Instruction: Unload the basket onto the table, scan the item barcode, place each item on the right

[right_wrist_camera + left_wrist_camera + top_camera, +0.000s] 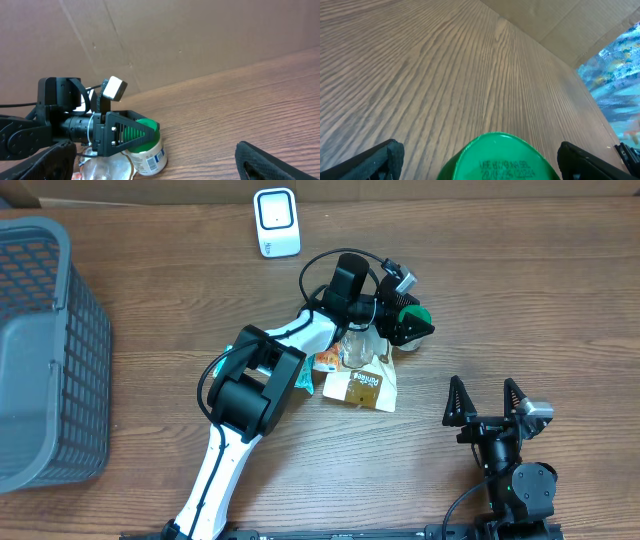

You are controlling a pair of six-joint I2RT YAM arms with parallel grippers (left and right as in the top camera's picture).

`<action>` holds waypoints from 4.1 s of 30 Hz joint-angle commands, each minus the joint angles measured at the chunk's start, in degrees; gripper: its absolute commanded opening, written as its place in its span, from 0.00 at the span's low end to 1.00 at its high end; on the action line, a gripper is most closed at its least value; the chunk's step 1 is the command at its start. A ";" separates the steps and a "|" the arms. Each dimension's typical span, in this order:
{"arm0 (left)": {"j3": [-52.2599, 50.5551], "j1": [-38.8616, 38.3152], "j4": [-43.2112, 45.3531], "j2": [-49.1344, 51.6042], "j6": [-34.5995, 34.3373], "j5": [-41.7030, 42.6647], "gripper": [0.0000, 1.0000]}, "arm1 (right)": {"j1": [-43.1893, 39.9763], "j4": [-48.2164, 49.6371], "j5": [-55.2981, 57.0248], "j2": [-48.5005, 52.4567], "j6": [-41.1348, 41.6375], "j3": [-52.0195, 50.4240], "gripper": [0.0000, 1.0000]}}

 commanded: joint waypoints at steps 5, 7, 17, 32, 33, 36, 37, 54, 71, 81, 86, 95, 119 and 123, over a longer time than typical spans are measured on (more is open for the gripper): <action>-0.46 2.19 7.50 0.79 -2.23 8.17 1.00 | -0.37 0.22 0.15 -0.46 -0.07 -0.61 1.00; -0.42 3.41 15.34 0.59 -6.62 13.03 1.00 | -0.37 0.22 0.15 -0.46 -0.07 -0.61 1.00; -0.44 7.87 58.16 -1.42 -37.83 22.60 1.00 | -0.37 0.22 0.15 -0.46 -0.07 -0.61 1.00; -0.44 9.16 61.83 -1.77 -43.23 25.16 1.00 | -0.37 0.22 0.15 -0.46 -0.07 -0.61 1.00; -0.44 9.16 61.83 -1.77 -43.23 26.21 1.00 | -0.37 0.22 0.15 -0.46 -0.07 -0.61 1.00; -0.44 9.22 61.86 -1.77 -41.99 30.77 1.00 | -0.37 0.22 0.15 -0.46 -0.07 -0.61 1.00; -0.44 9.25 61.83 -1.77 -40.81 32.24 1.00 | -0.37 0.22 0.15 -0.46 -0.07 -0.61 1.00; -0.48 9.38 61.72 -1.77 -40.26 34.01 1.00 | -0.37 0.22 0.15 -0.46 -0.07 -0.61 1.00; -0.48 13.64 22.25 -1.77 -41.27 16.57 1.00 | -0.37 0.22 0.15 -0.46 -0.07 -0.61 1.00; -0.46 13.07 21.53 -5.27 -44.15 17.79 1.00 | -0.37 0.22 0.15 -0.46 -0.07 -0.61 1.00; -0.46 12.79 18.53 -11.19 -43.93 18.51 1.00 | -0.37 0.22 0.15 -0.46 -0.07 -0.61 1.00; -0.46 11.15 -1.81 -23.61 -33.27 17.09 1.00 | -0.37 0.22 0.15 -0.46 -0.07 -0.61 1.00; -0.46 15.34 -73.68 -54.75 5.97 -28.50 1.00 | -0.37 0.22 0.15 -0.46 -0.07 -0.61 1.00; -0.46 22.18 -80.06 -58.34 8.98 -34.42 1.00 | -0.37 0.22 0.15 -0.46 -0.07 -0.61 1.00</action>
